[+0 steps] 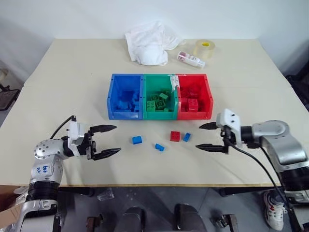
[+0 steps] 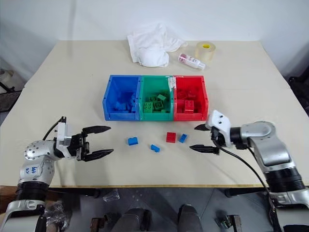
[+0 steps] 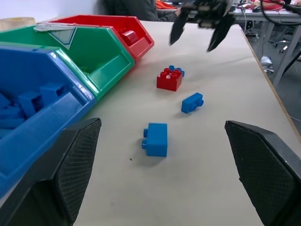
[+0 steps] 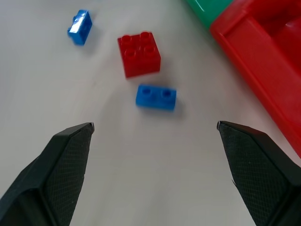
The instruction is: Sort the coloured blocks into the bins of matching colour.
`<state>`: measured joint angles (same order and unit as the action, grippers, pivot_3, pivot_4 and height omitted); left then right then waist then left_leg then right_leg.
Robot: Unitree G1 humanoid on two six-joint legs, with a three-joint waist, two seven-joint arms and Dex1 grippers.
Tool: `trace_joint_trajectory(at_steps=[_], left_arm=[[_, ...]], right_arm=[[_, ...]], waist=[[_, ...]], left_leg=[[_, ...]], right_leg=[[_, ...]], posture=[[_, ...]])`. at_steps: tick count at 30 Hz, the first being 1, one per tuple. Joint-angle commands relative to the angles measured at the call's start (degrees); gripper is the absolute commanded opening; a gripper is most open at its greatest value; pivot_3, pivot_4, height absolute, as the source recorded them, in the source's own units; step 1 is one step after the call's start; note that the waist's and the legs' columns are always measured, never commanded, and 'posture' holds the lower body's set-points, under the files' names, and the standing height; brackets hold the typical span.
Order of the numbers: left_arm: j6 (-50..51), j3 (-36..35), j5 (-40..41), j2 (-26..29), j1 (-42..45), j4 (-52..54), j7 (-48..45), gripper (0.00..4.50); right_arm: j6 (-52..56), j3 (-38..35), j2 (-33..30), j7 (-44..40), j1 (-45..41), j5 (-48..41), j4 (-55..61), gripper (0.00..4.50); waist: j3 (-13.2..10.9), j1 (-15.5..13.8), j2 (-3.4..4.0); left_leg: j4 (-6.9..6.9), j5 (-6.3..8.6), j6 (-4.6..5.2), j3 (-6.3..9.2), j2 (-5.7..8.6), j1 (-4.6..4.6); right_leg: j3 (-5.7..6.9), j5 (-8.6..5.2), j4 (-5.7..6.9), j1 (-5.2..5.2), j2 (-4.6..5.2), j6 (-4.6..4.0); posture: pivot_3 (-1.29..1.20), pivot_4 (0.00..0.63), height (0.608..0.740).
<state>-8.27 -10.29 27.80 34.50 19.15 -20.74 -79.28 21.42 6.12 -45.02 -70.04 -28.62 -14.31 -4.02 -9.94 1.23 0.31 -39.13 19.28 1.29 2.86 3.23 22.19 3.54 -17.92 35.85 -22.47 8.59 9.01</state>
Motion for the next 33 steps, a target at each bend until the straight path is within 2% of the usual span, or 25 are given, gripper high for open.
trace_joint_trajectory(at_steps=[1,8,12,15,18,24,28,33], left_arm=[[-0.1,-1.3,0.9,0.4,-1.8,3.4,1.0,4.5],[0.4,-2.2,1.4,0.7,-5.1,6.7,2.5,4.5],[0.7,-2.4,1.6,0.6,-6.1,7.8,3.1,4.5],[0.9,-2.4,1.7,0.6,-6.6,8.5,3.4,4.5],[1.0,-2.4,1.7,0.5,-6.8,8.7,3.5,4.5],[0.9,-2.2,1.7,0.5,-6.3,8.4,3.5,4.5],[0.9,-2.0,1.5,0.5,-5.7,7.7,3.4,4.5],[0.4,-1.7,1.1,0.2,-4.2,6.3,3.3,4.5]], right_arm=[[-2.7,1.9,2.6,1.2,-2.7,2.2,-3.4,4.39],[-4.2,3.8,6.6,1.6,-5.6,3.9,-8.8,4.39],[-4.2,3.9,7.4,1.6,-5.9,4.0,-10.1,3.47],[-4.2,3.7,7.7,1.9,-5.7,3.9,-9.8,2.36],[-4.1,3.4,7.5,2.2,-5.3,3.7,-8.3,1.47],[-2.2,1.0,6.1,2.9,-6.2,2.0,-2.6,1.43],[-0.9,-0.2,8.3,4.2,-12.1,0.6,-1.6,1.43],[-4.8,3.2,18.4,8.3,-24.0,3.0,-10.9,1.43]], waist=[[0.0,0.1,0.0],[0.0,0.2,0.0],[0.0,0.3,0.0],[0.0,0.3,0.0],[0.0,0.3,0.0],[0.0,0.2,0.0],[0.0,0.3,0.0],[0.0,1.0,0.01]], left_leg=[[0.0,0.0,0.0,0.01,0.0,0.0],[0.0,0.0,0.0,0.03,-0.01,0.0],[0.01,0.0,0.0,0.03,-0.01,0.0],[0.01,0.0,0.0,0.04,-0.01,0.0],[0.0,0.0,0.0,0.03,-0.01,0.0],[0.01,0.0,0.0,0.03,-0.02,0.0],[0.0,0.0,0.0,-0.01,0.0,0.0],[0.07,-0.01,-0.05,-0.03,-0.09,-0.03]], right_leg=[[0.01,0.0,0.0,0.01,0.0,0.0],[0.02,0.0,0.01,0.0,-0.01,0.0],[0.02,0.0,0.01,0.0,-0.02,0.0],[0.02,0.0,0.02,0.0,-0.02,0.0],[0.02,0.0,0.02,0.0,-0.01,0.0],[0.02,0.0,0.02,-0.01,-0.02,0.0],[-0.01,0.0,0.01,-0.01,-0.01,0.0],[0.04,0.0,0.04,-0.08,-0.07,-0.01]], posture=[[0.0,0.15,0.74],[0.0,0.15,0.74],[0.0,0.15,0.74],[0.0,0.15,0.74],[0.0,0.15,0.74],[0.0,0.15,0.74],[0.0,0.15,0.74],[0.0,0.15,0.74]])
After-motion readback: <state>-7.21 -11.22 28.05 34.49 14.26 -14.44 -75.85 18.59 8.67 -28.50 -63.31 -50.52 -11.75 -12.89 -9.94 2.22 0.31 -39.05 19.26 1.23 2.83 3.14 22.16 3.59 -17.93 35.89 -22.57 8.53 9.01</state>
